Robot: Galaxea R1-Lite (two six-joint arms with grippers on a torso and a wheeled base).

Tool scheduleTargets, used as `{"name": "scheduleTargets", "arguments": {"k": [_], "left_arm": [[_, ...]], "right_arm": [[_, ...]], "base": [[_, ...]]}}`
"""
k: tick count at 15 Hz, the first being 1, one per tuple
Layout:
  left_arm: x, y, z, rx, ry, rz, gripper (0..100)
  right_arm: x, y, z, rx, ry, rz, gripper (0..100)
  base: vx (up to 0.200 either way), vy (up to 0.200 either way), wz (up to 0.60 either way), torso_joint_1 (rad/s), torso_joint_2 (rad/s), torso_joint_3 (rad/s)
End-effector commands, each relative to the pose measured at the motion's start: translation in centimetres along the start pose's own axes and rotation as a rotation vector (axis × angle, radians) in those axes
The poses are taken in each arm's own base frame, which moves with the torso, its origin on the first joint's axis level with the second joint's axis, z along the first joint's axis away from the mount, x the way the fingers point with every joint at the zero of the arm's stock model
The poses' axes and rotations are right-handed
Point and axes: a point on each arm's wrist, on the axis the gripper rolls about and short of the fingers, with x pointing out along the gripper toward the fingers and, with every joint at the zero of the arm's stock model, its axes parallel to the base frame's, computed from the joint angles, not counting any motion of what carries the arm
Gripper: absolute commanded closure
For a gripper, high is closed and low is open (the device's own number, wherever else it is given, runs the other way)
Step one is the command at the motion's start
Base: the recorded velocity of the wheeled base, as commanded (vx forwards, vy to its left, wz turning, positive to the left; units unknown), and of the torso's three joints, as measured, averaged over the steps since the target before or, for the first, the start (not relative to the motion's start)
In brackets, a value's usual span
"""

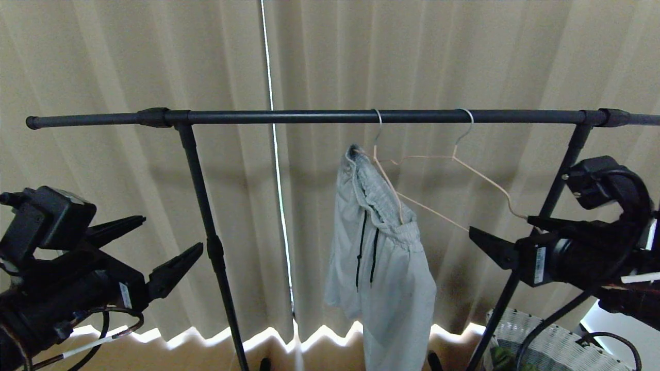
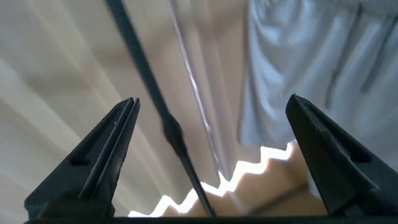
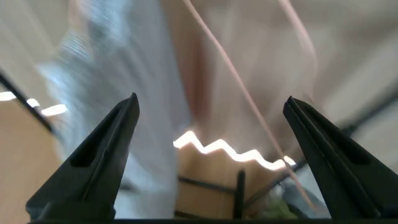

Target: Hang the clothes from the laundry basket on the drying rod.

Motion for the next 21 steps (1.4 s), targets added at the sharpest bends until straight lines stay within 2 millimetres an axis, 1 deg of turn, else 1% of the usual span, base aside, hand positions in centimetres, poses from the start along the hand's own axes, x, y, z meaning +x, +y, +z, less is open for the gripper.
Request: {"name": "scheduleTargets", "arguments": {"k": [1,3,4,5,6,7,8,11,15,19,21], "left_arm": [[0.4,-0.2,-0.7,-0.003,0.037,-0.010,0],[0.5,-0.2,-1.3,-0.005,0.066,-0.012,0],[0.7,-0.3,-1.7,-0.003,0.082,-0.017,0],[1.0,-0.4,-2.0,-0.004,0.099,-0.024,0],[1.0,-0.4,-2.0,-0.004,0.099,-0.024,0],[1.3,-0.4,-2.2,-0.005,0.107,-0.024,0],[1.3,-0.3,-2.1,-0.005,0.103,-0.022,0],[0.9,-0.4,-2.5,0.007,0.089,-0.014,0],[0.6,-0.2,-2.6,0.020,0.061,0.013,0],[0.1,0.3,-2.9,0.059,0.071,0.048,0],[0.0,0.2,-3.1,0.060,0.077,0.045,0]], "right_arm": [[-1.6,-1.4,-1.6,0.027,-0.046,-0.028,0],[-1.2,-2.2,-3.5,0.028,-0.040,-0.059,0],[-0.2,-2.6,-4.4,-0.028,0.008,-0.098,0],[0.6,-3.1,-4.8,-0.071,0.044,-0.134,0],[0.6,-3.1,-4.8,-0.071,0.044,-0.134,0],[1.4,-3.7,-5.0,-0.083,0.069,-0.173,0],[1.5,-3.7,-5.1,-0.084,0.075,-0.173,0],[1.3,-3.9,-5.7,-0.087,0.079,-0.178,0],[1.2,-3.8,-5.7,-0.114,0.082,-0.179,0],[1.1,-3.9,-5.9,-0.118,0.088,-0.180,0],[1.2,-3.9,-6.0,-0.119,0.093,-0.180,0]], "base": [[0.000,0.000,0.00,0.000,0.00,0.000],[0.000,0.000,0.00,0.000,0.00,0.000],[0.000,0.000,0.00,0.000,0.00,0.000],[0.000,0.000,0.00,0.000,0.00,0.000],[0.000,0.000,0.00,0.000,0.00,0.000],[0.000,0.000,0.00,0.000,0.00,0.000],[0.000,0.000,0.00,0.000,0.00,0.000],[0.000,0.000,0.00,0.000,0.00,0.000],[0.000,0.000,0.00,0.000,0.00,0.000],[-0.200,0.000,0.00,0.011,0.00,0.001],[-0.200,0.000,0.00,-0.010,0.00,0.000]]}}
